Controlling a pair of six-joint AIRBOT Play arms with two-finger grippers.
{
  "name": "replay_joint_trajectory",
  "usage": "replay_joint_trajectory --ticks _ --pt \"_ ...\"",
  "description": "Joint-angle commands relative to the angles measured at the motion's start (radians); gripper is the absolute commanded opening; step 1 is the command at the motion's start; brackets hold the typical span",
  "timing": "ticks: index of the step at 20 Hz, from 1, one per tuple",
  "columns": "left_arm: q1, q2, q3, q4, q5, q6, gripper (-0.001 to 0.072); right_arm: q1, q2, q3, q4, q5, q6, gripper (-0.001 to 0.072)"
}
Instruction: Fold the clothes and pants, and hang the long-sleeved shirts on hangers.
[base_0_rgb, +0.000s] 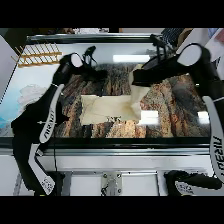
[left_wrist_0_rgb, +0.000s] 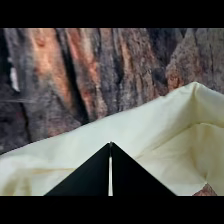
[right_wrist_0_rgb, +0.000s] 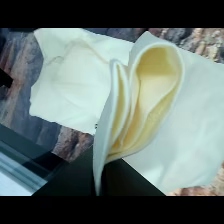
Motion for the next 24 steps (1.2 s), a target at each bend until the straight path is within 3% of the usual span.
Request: replay_joint_trajectory --ticks 1,5,10,12,13,15,16,20,24 --pt "0.110 0.089 0.000 0.015 -0.051 0.038 0.0015 0.131 -0.085 0.001 0.003 -0.120 0.074 0.0008" --pt "0.192 0.172 0.000 0.014 -0.093 0.061 0.0015 0.233 -0.217 0.001 0.066 -0.263 0.075 0.0008" --pt "0.244 0.237 0.000 0.014 -0.113 0.083 0.0015 0.295 -0.375 0.001 0.241 -0.444 -0.011 0.0032" --pt "0.246 0.251 0.000 0.015 -0.119 0.090 0.0015 0.311 -0.417 0.002 0.368 -0.484 -0.090 0.0308" --pt "0.246 0.256 0.000 0.015 -0.119 0.091 0.0014 0.319 -0.429 0.002 0.451 -0.488 -0.169 0.0408" --pt "0.246 0.266 0.000 0.015 -0.115 0.098 0.0015 0.333 -0.428 0.002 0.615 -0.481 -0.362 0.0521" --pt "0.248 0.270 0.000 0.016 -0.117 0.098 0.0015 0.328 -0.414 0.002 0.671 -0.468 -0.425 0.0520" --pt "0.261 0.302 -0.002 0.016 -0.153 0.108 0.0014 0.214 -0.276 -0.076 0.522 -0.374 -0.435 0.0516" --pt "0.219 0.393 -0.155 0.015 -0.093 0.116 0.0015 -0.042 -0.021 -0.459 0.264 -0.348 -0.367 0.0516"
